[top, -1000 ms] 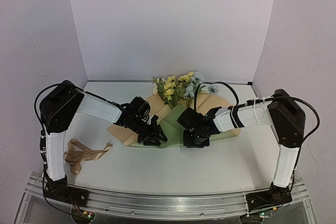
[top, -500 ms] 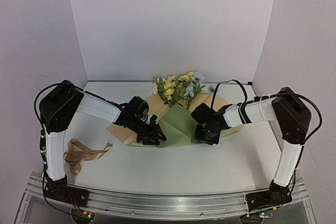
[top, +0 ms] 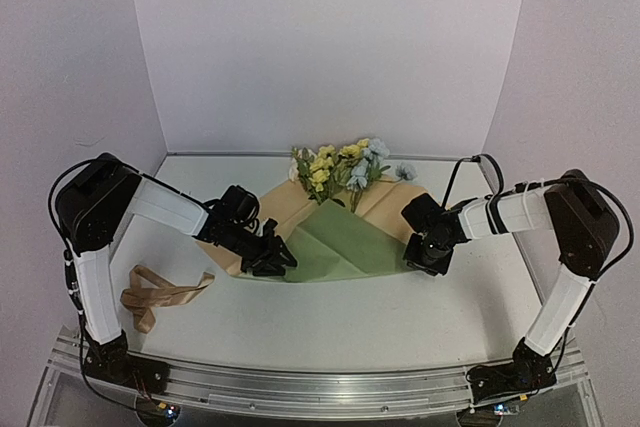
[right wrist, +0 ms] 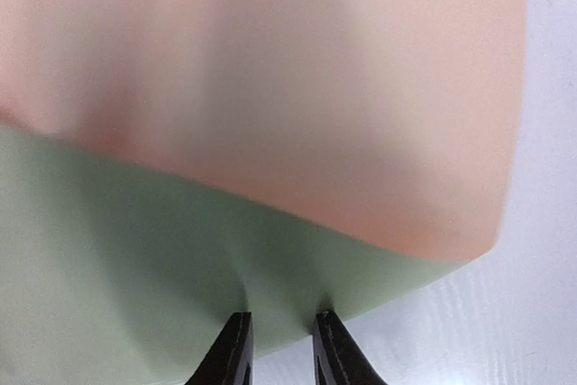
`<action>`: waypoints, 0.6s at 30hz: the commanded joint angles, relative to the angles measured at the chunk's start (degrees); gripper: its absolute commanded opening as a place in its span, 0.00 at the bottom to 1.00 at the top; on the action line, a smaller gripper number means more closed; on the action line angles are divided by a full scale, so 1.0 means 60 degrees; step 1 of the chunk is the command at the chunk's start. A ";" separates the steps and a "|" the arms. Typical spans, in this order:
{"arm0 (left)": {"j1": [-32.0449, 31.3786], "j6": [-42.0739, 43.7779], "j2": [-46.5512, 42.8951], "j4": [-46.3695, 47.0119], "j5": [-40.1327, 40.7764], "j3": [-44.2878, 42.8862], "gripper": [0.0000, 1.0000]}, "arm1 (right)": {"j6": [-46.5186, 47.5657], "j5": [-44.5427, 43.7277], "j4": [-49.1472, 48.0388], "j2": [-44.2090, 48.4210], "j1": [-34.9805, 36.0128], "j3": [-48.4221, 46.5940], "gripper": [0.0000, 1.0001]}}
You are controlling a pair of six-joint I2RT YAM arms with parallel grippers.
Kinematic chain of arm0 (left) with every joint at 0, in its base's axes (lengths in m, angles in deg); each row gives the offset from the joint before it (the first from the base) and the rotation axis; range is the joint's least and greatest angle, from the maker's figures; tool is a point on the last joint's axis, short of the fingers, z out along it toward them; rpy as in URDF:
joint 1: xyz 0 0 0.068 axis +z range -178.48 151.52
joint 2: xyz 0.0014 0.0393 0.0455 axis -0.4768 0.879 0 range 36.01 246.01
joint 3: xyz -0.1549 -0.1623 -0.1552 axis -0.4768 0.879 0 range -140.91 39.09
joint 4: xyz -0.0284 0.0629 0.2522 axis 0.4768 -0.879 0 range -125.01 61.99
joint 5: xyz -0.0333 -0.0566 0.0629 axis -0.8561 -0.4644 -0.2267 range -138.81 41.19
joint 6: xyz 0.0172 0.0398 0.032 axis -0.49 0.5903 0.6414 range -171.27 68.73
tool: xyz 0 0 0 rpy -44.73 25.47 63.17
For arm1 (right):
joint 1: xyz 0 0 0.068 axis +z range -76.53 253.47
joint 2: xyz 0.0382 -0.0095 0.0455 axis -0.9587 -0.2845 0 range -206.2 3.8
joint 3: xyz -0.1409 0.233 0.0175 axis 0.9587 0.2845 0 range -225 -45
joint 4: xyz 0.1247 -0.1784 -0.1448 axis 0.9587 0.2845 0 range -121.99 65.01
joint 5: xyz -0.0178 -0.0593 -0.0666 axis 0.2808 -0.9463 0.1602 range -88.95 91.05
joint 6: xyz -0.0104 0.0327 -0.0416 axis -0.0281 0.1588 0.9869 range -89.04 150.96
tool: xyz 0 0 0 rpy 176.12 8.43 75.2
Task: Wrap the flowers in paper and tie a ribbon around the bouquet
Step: Press the folded wrapping paper at the center of the board.
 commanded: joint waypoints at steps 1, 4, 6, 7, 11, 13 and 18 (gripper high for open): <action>0.0421 0.0029 -0.0328 -0.0902 0.0888 0.1025 0.43 | -0.0126 0.0130 0.0616 0.0227 -0.0399 0.0451 0.26; 0.0595 0.0015 -0.0643 -0.0794 0.0915 0.1561 0.42 | -0.0100 0.0310 0.0529 0.0289 -0.0598 0.0504 0.26; 0.0633 0.0007 -0.0695 -0.0744 0.0898 0.1709 0.43 | -0.0057 0.0370 0.0522 0.0233 -0.0634 0.0416 0.26; 0.0647 0.0010 -0.0697 -0.0742 0.0882 0.1718 0.43 | -0.0053 0.0387 0.0521 0.0204 -0.0635 0.0387 0.26; 0.0660 0.0018 -0.0752 -0.0746 0.0850 0.1665 0.43 | -0.0053 0.0431 0.0508 0.0155 -0.0632 0.0382 0.26; 0.0661 0.0077 -0.0771 -0.0838 0.0844 0.1561 0.43 | -0.0040 0.0445 0.0496 0.0155 -0.0631 0.0399 0.26; 0.0667 0.0170 -0.0982 -0.0979 0.0793 0.1311 0.43 | -0.0007 0.0482 0.0521 0.0536 -0.0629 0.0442 0.26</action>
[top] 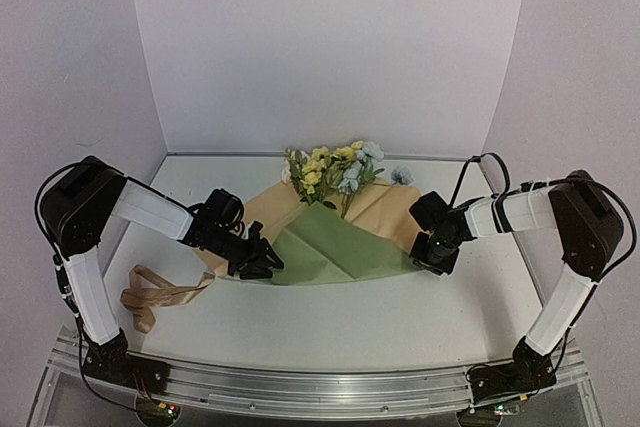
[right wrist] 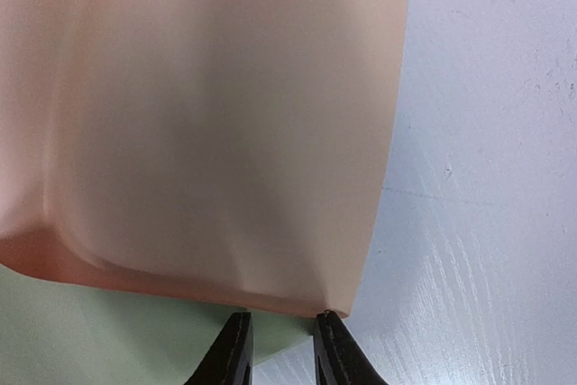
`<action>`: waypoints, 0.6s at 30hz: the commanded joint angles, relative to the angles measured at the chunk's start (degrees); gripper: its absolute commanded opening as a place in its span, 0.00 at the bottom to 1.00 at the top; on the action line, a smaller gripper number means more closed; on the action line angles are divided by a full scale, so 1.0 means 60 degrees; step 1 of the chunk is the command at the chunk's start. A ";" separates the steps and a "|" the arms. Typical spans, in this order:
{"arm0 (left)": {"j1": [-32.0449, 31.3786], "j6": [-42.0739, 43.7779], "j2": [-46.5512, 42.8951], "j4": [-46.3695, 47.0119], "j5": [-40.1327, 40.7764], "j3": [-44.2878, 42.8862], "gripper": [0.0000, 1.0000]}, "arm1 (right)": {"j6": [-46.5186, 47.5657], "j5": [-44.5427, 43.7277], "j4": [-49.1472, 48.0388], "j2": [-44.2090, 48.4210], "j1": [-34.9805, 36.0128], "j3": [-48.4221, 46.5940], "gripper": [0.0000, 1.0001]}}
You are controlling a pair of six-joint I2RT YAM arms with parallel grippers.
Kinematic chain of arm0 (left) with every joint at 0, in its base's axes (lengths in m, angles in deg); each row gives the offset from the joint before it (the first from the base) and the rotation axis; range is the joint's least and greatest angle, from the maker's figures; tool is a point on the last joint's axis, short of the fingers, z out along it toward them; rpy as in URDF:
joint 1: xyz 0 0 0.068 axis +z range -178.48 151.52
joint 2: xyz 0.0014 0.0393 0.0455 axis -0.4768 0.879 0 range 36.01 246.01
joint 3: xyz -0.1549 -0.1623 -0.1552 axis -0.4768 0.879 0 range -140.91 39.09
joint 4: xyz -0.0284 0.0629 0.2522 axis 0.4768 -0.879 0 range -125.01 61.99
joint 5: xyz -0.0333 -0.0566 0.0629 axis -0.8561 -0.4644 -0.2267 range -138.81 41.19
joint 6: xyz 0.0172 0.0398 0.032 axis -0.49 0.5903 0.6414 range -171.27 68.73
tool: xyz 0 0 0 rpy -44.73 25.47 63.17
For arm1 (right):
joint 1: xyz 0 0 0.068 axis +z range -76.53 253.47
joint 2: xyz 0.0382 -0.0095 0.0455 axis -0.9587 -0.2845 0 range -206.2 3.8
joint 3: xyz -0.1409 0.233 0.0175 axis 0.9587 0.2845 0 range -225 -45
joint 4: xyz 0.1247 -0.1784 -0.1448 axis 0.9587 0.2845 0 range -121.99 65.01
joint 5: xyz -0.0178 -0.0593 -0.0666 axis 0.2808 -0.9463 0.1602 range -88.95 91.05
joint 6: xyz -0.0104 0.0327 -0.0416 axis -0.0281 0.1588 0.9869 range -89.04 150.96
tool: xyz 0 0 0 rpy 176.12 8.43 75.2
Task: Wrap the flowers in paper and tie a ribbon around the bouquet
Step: Press the folded wrapping paper at the center of the board.
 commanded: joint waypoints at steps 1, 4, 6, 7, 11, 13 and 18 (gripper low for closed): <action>0.0080 0.0174 -0.0087 -0.1272 0.0728 -0.0048 0.44 | 0.0068 0.0262 0.0504 0.0519 -0.0022 0.0177 0.26; 0.0066 0.0202 -0.0090 -0.1328 0.0642 -0.0229 0.44 | 0.0332 0.0216 0.0727 0.1152 0.0348 -0.0140 0.32; 0.0053 0.0211 -0.0026 -0.1336 0.0586 -0.0339 0.44 | 0.0515 0.0042 0.1000 0.1295 0.0805 -0.0618 0.35; 0.0035 0.0209 0.0013 -0.1337 0.0561 -0.0389 0.44 | 0.0556 0.0014 0.1090 0.1221 0.1121 -0.0927 0.36; -0.0059 0.0194 0.0114 -0.1377 0.0543 -0.0587 0.44 | 0.0565 0.0322 0.1088 0.0228 0.1831 -0.1897 0.36; -0.0068 0.0184 0.0045 -0.1423 0.0571 -0.0615 0.44 | 0.0503 0.0585 0.0853 -0.0323 0.1960 -0.2124 0.36; -0.0058 0.0269 -0.0280 -0.1693 0.0782 -0.0468 0.44 | 0.0338 0.0984 0.0276 -0.1190 0.1949 -0.2128 0.35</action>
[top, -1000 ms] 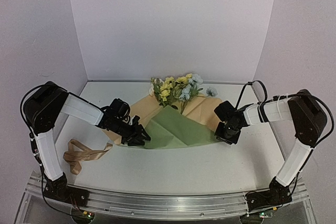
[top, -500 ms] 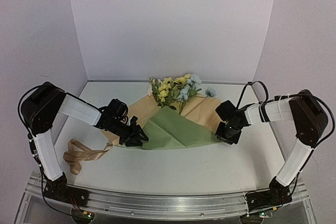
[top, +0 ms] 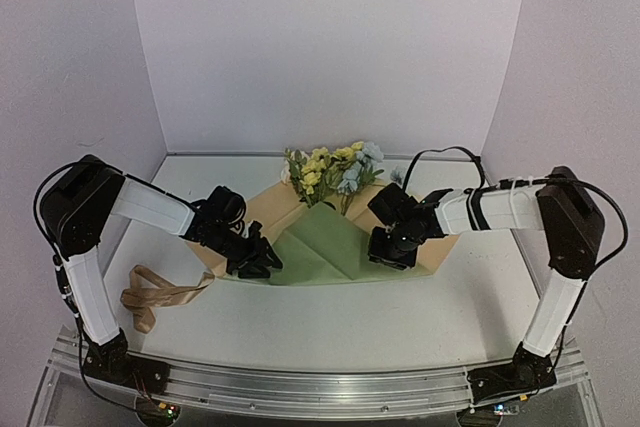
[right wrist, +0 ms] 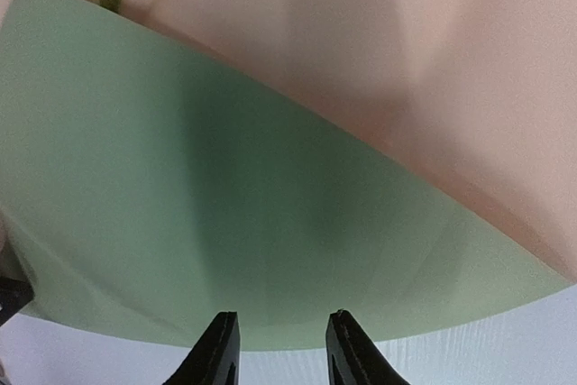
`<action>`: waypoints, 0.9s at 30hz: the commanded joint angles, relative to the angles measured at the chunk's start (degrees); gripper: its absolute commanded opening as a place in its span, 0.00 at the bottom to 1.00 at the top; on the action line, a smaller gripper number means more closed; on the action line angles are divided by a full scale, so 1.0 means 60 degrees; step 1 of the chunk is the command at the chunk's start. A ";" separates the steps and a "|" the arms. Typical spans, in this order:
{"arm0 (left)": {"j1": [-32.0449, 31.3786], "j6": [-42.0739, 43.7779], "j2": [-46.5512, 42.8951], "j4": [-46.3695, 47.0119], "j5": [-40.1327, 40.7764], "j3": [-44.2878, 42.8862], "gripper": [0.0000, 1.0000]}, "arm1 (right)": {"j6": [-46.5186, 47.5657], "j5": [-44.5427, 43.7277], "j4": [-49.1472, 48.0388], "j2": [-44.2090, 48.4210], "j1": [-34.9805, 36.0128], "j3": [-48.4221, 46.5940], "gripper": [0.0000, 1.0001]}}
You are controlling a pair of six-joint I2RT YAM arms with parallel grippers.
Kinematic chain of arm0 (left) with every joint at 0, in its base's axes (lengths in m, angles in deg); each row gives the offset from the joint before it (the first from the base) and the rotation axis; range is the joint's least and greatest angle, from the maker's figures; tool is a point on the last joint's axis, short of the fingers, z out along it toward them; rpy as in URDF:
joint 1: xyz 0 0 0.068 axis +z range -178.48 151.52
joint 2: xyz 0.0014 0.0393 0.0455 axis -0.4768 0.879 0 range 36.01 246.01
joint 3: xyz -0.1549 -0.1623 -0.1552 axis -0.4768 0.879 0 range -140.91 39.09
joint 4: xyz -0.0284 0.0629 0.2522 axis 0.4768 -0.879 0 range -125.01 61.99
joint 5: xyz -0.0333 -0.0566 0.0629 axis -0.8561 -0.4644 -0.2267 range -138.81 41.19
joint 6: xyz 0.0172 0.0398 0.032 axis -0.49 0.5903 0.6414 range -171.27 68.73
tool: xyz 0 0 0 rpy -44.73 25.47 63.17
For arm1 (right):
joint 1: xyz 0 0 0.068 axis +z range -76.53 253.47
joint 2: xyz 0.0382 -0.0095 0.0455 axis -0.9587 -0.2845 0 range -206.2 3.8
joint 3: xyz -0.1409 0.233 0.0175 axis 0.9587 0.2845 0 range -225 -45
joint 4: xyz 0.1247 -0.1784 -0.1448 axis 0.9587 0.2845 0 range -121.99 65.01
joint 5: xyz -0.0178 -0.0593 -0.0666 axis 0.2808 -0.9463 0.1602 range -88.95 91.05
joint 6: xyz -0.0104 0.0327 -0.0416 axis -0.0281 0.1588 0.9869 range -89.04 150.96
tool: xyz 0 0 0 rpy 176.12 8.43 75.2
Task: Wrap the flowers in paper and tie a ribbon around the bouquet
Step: Press the folded wrapping paper at the center of the board.
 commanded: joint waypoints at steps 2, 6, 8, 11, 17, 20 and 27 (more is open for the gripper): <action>-0.0006 0.0248 -0.0369 -0.0826 0.0608 0.0106 0.44 | -0.0149 0.0262 -0.0169 -0.0903 -0.0154 0.0034 0.35; 0.0136 0.0248 -0.0636 -0.0912 0.0838 0.0526 0.44 | -0.0393 0.0257 -0.0371 -0.0902 -0.0348 0.0474 0.34; 0.0274 0.0242 -0.0762 -0.0910 0.0920 0.0855 0.44 | -0.0437 0.0256 -0.0405 -0.0835 -0.0449 0.0702 0.34; 0.0519 0.0244 -0.1024 -0.0925 0.1051 0.1288 0.44 | -0.0497 0.0256 -0.0429 -0.0735 -0.0542 0.0926 0.33; 0.1210 0.0407 -0.1664 -0.1224 0.1581 0.2182 0.44 | -0.0506 0.0232 -0.0529 -0.0489 -0.0660 0.1342 0.34; 0.1354 0.0601 -0.1846 -0.1559 0.1865 0.2287 0.43 | -0.0486 0.0204 -0.0534 -0.0378 -0.0706 0.1404 0.34; 0.1224 0.1247 -0.2598 -0.2891 0.2597 0.1393 0.43 | -0.0402 0.0259 -0.0526 -0.0033 -0.0762 0.1350 0.35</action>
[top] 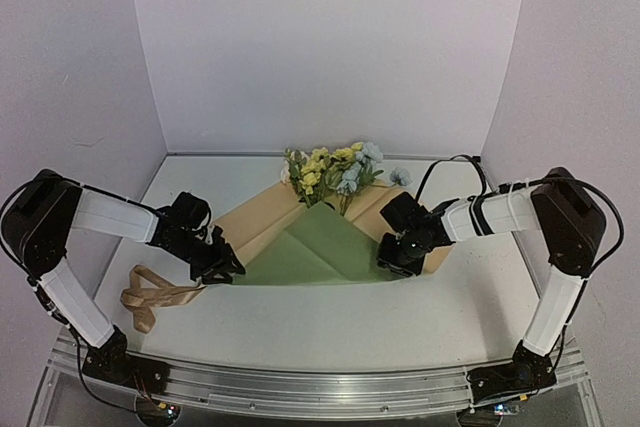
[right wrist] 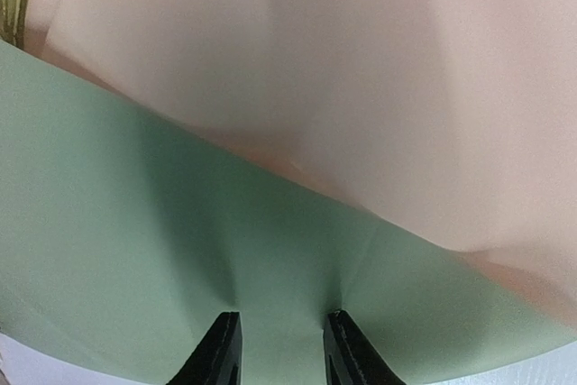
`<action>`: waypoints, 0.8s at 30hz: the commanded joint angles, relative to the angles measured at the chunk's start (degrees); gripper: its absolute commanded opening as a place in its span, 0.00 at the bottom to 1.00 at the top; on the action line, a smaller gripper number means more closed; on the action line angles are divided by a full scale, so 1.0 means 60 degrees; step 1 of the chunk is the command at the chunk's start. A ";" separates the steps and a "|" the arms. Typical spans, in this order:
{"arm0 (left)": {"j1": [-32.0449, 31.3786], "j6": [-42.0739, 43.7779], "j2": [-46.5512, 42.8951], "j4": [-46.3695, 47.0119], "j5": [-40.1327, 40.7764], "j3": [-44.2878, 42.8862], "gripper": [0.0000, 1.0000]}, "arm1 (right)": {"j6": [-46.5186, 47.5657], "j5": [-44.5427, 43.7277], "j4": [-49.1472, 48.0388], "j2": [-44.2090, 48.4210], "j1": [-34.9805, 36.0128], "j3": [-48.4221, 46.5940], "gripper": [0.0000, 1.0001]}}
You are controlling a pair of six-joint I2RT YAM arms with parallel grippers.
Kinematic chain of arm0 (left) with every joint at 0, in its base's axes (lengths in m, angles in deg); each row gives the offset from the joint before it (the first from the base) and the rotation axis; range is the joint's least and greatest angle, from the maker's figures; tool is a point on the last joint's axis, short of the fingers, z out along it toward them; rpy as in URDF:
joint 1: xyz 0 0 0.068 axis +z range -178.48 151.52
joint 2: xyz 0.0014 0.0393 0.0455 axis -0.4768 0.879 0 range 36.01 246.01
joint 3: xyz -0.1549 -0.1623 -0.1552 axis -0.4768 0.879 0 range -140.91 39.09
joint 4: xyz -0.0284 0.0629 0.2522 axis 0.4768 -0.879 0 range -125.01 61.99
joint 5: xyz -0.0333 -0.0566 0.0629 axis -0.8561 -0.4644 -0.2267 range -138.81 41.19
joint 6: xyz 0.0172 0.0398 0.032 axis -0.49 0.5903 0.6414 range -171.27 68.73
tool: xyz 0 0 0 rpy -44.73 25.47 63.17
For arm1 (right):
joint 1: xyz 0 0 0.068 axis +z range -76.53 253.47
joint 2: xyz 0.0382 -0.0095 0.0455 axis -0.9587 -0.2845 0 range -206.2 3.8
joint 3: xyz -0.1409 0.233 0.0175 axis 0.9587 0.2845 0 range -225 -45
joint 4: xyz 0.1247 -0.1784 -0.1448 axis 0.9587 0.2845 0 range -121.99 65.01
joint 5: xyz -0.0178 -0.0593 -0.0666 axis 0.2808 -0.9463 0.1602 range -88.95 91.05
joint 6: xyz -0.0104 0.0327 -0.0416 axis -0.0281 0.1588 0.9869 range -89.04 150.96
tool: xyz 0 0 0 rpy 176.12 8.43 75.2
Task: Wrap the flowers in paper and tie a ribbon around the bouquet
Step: Fold the one-fourth-folded wrapping paper at the center of the board.
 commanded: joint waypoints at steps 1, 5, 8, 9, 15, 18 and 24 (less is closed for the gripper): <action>-0.0152 0.0779 -0.0428 -0.2110 0.1321 -0.0997 0.43 | 0.0051 -0.0257 0.0709 0.0395 -0.0120 0.0183 0.36; -0.1229 0.1091 0.0029 -0.2684 0.1628 -0.2970 0.45 | 0.0013 -0.0264 0.0710 0.1274 -0.0121 0.0296 0.45; -0.1836 0.1104 0.0854 -0.2610 0.1560 -0.4127 0.45 | -0.0064 -0.0282 0.0695 0.1836 -0.0122 0.0602 0.52; -0.1967 0.1074 0.1131 -0.2475 0.1429 -0.4400 0.45 | -0.0095 -0.0303 0.0691 0.1986 -0.0123 0.0731 0.54; -0.2815 0.0924 0.2811 -0.1476 0.0367 -0.5833 0.44 | -0.0511 -0.0270 0.0291 0.2901 -0.0184 0.1801 0.58; -0.3113 0.0921 0.3610 -0.1318 0.0060 -0.6405 0.43 | -0.0751 -0.0258 -0.0101 0.3418 -0.0211 0.2547 0.62; -0.3238 0.0930 0.4450 -0.1310 -0.0094 -0.7096 0.43 | -0.1277 0.0226 -0.1801 0.4245 -0.0495 0.4471 0.74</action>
